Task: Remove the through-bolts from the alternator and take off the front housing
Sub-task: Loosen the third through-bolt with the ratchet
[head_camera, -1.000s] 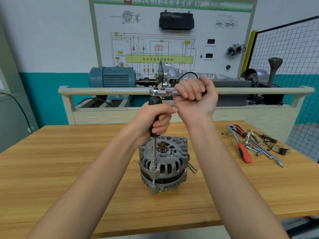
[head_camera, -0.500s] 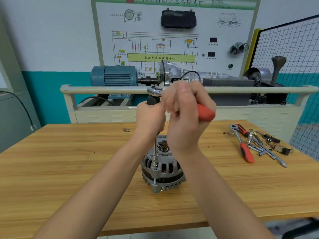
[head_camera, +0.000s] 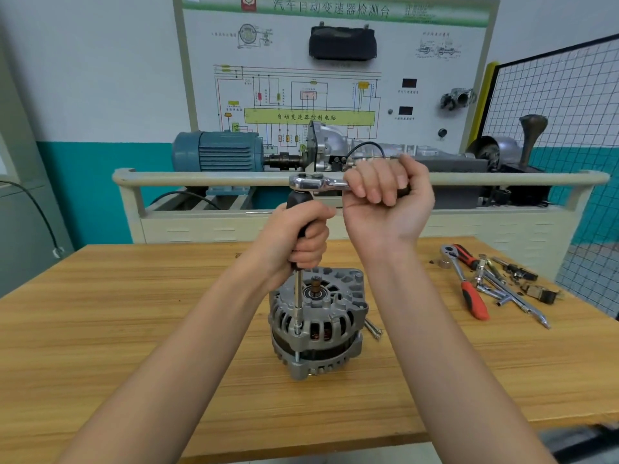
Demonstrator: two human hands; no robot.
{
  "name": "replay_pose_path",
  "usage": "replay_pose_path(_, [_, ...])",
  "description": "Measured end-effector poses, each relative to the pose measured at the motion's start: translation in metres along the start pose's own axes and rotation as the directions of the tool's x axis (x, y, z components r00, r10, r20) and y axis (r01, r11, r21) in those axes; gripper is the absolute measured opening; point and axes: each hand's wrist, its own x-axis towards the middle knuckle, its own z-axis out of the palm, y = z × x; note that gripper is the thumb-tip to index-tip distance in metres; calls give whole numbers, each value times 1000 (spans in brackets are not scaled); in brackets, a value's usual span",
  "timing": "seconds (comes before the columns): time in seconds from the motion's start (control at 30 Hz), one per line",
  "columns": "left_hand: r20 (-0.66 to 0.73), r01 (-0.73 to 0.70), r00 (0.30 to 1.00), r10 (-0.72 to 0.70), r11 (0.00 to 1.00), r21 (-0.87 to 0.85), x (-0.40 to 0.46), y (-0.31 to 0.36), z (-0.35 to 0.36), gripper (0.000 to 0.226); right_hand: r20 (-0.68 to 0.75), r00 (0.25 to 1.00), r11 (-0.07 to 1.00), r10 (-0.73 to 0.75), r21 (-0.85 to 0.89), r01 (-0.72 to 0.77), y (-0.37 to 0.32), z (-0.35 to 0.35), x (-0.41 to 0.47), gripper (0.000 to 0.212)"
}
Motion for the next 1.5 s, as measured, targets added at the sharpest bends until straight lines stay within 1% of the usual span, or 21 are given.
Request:
replay_pose_path(0.13, [-290, -49, 956, 52, 999, 20, 3, -4, 7, 49, 157, 965, 922, -210, -298, 249, 15, 12, -20, 44])
replay_pose_path(0.23, [-428, -87, 898, 104, 994, 60, 5, -6, 15, 40, 393, 831, 684, -395, -479, 551, 30, 16, -35, 31])
replay_pose_path(0.3, [-463, -106, 875, 141, 989, 100, 5, -8, 17, 36, 511, 751, 538, -418, -527, 658, 38, 18, -42, 26])
replay_pose_path(0.33, [-455, -110, 878, 148, 988, 109, 5, -9, 16, 36, 529, 741, 518, -414, -532, 670, 39, 18, -42, 25])
replay_pose_path(0.37, [-419, -112, 896, 146, 988, 104, 4, -10, 14, 37, 523, 750, 537, -406, -527, 659, 38, 17, -41, 26])
replay_pose_path(0.43, [-274, -101, 955, 115, 993, 66, 3, -8, 6, 37, 455, 814, 660, -361, -492, 568, 31, 16, -33, 32])
replay_pose_path(0.5, [-68, -64, 995, 66, 997, 33, 0, -2, -7, 32, 338, 909, 820, -243, -430, 379, 19, 14, -22, 40])
replay_pose_path(0.57, [113, -61, 992, 60, 998, 1, -2, 4, -16, 30, 188, 979, 945, -80, -297, 134, 9, 11, -11, 44])
replay_pose_path(0.67, [197, -70, 977, 79, 996, -52, -1, 6, -13, 36, -9, 996, 997, 83, 6, -83, 2, 2, 2, 40])
replay_pose_path(0.77, [119, -42, 992, 43, 999, -11, 2, 5, -5, 48, -83, 995, 995, 51, 86, -44, 1, -1, 5, 39])
replay_pose_path(0.87, [-57, -49, 997, 51, 998, 42, 3, 4, 0, 55, -45, 998, 997, -51, -52, 49, 3, 2, -4, 46])
replay_pose_path(0.93, [-204, -73, 975, 85, 995, 63, 4, 2, 4, 52, 47, 989, 970, -138, -197, 145, 9, 7, -14, 47])
replay_pose_path(1.0, [-332, -88, 937, 110, 993, 81, 4, 0, 9, 49, 194, 946, 881, -259, -354, 314, 19, 13, -25, 41])
replay_pose_path(1.07, [-422, -98, 897, 133, 990, 103, 4, 0, 13, 44, 353, 857, 709, -375, -487, 510, 30, 17, -36, 35])
replay_pose_path(1.13, [-470, -103, 867, 165, 983, 155, 3, -2, 15, 39, 475, 779, 556, -409, -548, 625, 39, 20, -45, 27])
replay_pose_path(1.17, [-475, -106, 862, 177, 979, 173, 2, -2, 15, 39, 507, 762, 526, -402, -554, 646, 41, 21, -47, 24])
replay_pose_path(1.2, [-460, -112, 869, 180, 979, 172, 2, -3, 13, 39, 511, 765, 534, -393, -550, 642, 41, 21, -47, 23])
replay_pose_path(1.27, [-356, -130, 920, 162, 985, 113, 0, -2, 6, 40, 439, 823, 660, -360, -504, 558, 35, 20, -40, 30])
replay_pose_path(1.33, [-188, -117, 975, 121, 993, 28, -3, 2, -4, 38, 312, 916, 835, -251, -410, 368, 23, 18, -28, 38])
replay_pose_path(1.4, [-10, -69, 998, 68, 997, -36, -5, 5, -12, 33, 147, 986, 956, -79, -271, 117, 11, 14, -14, 45])
replay_pose_path(1.5, [158, 26, 987, -17, 998, -54, -4, 6, -12, 35, -41, 993, 994, 108, 3, -108, 1, 6, 2, 42])
